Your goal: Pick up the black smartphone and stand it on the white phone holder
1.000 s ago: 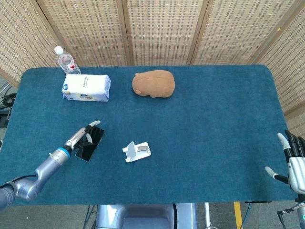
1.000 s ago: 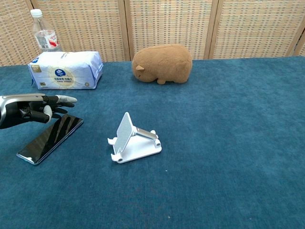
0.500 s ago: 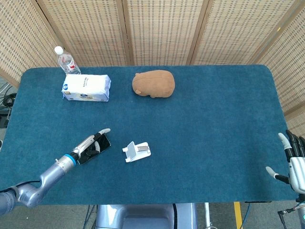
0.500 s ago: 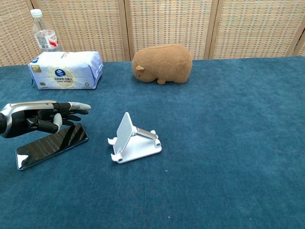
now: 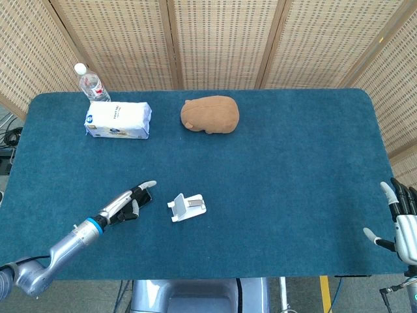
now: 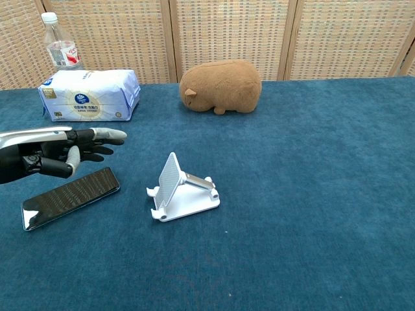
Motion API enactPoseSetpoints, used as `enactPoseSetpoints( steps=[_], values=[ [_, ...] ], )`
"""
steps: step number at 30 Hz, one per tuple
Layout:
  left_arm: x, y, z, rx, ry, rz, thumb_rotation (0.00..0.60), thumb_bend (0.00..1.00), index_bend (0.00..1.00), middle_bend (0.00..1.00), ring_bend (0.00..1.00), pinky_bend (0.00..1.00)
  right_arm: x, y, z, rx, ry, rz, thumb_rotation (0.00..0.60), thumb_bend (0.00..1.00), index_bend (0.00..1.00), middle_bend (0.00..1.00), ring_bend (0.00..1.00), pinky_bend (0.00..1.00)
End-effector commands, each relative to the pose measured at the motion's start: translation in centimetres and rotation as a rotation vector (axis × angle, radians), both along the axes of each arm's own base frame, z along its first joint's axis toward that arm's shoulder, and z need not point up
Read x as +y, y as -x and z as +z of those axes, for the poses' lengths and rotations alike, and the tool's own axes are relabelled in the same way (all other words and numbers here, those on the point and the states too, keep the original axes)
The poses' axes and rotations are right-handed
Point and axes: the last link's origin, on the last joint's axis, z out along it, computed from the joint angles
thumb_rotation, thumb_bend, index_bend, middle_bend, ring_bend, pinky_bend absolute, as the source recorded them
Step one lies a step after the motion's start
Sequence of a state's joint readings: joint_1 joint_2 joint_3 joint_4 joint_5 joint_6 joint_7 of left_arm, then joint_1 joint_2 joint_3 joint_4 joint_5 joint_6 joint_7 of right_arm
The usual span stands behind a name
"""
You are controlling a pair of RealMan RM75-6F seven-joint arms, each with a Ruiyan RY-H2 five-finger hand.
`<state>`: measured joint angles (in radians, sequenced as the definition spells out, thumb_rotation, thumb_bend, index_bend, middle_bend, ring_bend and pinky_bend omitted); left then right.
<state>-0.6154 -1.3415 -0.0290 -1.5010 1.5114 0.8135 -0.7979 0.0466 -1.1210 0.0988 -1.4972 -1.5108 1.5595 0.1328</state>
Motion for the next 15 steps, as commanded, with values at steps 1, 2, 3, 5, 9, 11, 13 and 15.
enactPoseSetpoints(
  steps=[1,2,3,5,9,11,13,15],
  values=[
    [0.5,0.8,0.6,0.012,-0.036,0.035,0.6,1.0,0.0,0.0,0.0,0.0,0.0,-0.1,0.0,0.0,-0.003,0.004,0.6,0.1,0.0,0.0,0.0,0.0],
    [0.7,1.0,0.6,0.016,-0.045,0.048,0.6,1.0,0.0,0.0,0.0,0.0,0.0,-0.1,0.0,0.0,-0.003,0.005,0.6,0.1,0.0,0.0,0.0,0.0],
    [1.0,1.4,0.6,0.023,-0.053,0.061,0.6,1.0,0.0,0.0,0.0,0.0,0.0,-0.1,0.0,0.001,-0.003,0.005,0.6,0.1,0.0,0.0,0.0,0.0],
    [1.5,1.8,0.3,0.033,-0.058,0.085,0.6,1.0,0.0,0.0,0.0,0.0,0.0,-0.1,-0.1,0.001,-0.004,0.004,0.6,0.1,0.0,0.0,0.0,0.0],
    [2.1,2.4,-0.7,0.042,-0.043,0.131,0.6,1.0,0.0,0.0,0.0,0.0,0.0,0.0,0.0,0.0,-0.002,0.002,0.6,0.1,0.0,0.0,0.0,0.0],
    [2.4,2.6,-1.3,0.05,-0.037,0.142,0.6,1.0,0.0,0.0,0.0,0.0,0.0,0.0,-0.1,0.0,-0.003,0.0,0.6,0.1,0.0,0.0,0.0,0.0],
    [2.5,2.8,-1.6,0.053,-0.029,0.148,0.6,1.0,0.0,0.0,0.0,0.0,0.0,0.0,-0.1,0.0,-0.003,-0.001,0.6,0.1,0.0,0.0,0.0,0.0],
    [2.5,2.7,-1.8,0.057,-0.025,0.144,0.6,1.0,0.0,0.0,0.0,0.0,-0.1,0.0,-0.1,0.0,-0.003,-0.001,0.6,0.1,0.0,0.0,0.0,0.0]
  ],
)
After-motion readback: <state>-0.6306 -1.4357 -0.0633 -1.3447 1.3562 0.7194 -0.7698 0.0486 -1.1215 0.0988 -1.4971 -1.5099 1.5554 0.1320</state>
